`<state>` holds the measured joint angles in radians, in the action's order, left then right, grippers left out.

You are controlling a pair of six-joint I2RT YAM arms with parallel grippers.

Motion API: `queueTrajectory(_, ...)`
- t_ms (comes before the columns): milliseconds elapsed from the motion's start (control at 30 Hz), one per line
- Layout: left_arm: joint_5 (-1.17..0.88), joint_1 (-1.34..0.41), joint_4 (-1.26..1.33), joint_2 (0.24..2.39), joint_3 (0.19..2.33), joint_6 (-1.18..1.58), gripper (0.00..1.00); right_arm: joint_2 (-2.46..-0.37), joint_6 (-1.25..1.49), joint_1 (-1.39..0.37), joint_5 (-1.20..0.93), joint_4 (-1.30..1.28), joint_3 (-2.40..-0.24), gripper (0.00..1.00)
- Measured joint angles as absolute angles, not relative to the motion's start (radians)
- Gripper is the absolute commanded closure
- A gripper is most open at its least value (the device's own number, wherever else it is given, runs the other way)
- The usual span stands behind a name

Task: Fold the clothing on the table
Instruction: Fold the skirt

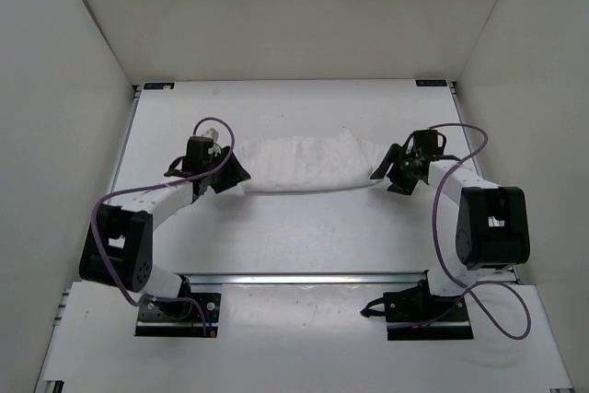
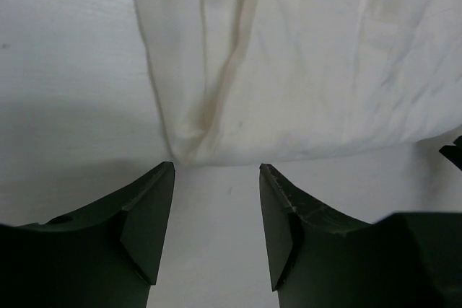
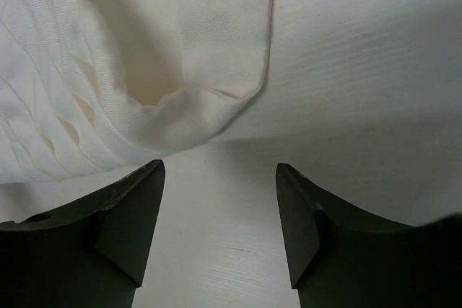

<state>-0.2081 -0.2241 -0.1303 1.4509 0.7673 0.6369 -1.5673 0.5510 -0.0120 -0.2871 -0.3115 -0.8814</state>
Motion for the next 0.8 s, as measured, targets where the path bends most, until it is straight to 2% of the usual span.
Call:
queueTrajectory(67, -0.197, -0.225, -0.112, 1.452, 0.725, 0.646, 0.39, -1.568, 0.554, -0.01, -0.302, -0.271, -0.857, 0.41)
queueTrajectory(233, -0.171, -0.242, -0.06, 1.467, 0.684, 0.671, 0.4, -1.568, 0.567, -0.01, -0.331, -0.138, -0.812, 0.64)
queueTrajectory(267, -0.17, -0.249, -0.045, 1.472, 0.682, 0.676, 0.42, -1.565, 0.573, -0.01, -0.335, -0.107, -0.798, 0.75)
queueTrajectory(300, -0.168, -0.256, -0.034, 1.475, 0.682, 0.681, 0.45, -1.561, 0.575, -0.007, -0.343, -0.081, -0.785, 0.92)
queueTrajectory(333, -0.166, -0.263, -0.02, 1.479, 0.682, 0.685, 0.46, -1.557, 0.578, -0.002, -0.356, -0.056, -0.773, 0.97)
queueTrajectory(400, -0.165, -0.275, 0.003, 1.483, 0.682, 0.695, 0.58, -1.557, 0.598, 0.017, -0.369, -0.023, -0.77, 1.0)
queueTrajectory(500, -0.165, -0.284, 0.038, 1.489, 0.682, 0.703, 0.7, -1.57, 0.613, 0.044, -0.397, 0.022, -0.79, 1.0)
queueTrajectory(633, -0.168, -0.284, 0.076, 1.532, 0.683, 0.713, 1.0, -1.649, 0.626, 0.06, -0.44, 0.063, -0.864, 1.0)
queueTrajectory(800, -0.191, -0.284, 0.129, 1.618, 0.683, 0.715, 1.0, -1.755, 0.625, 0.059, -0.502, 0.068, -0.949, 1.0)
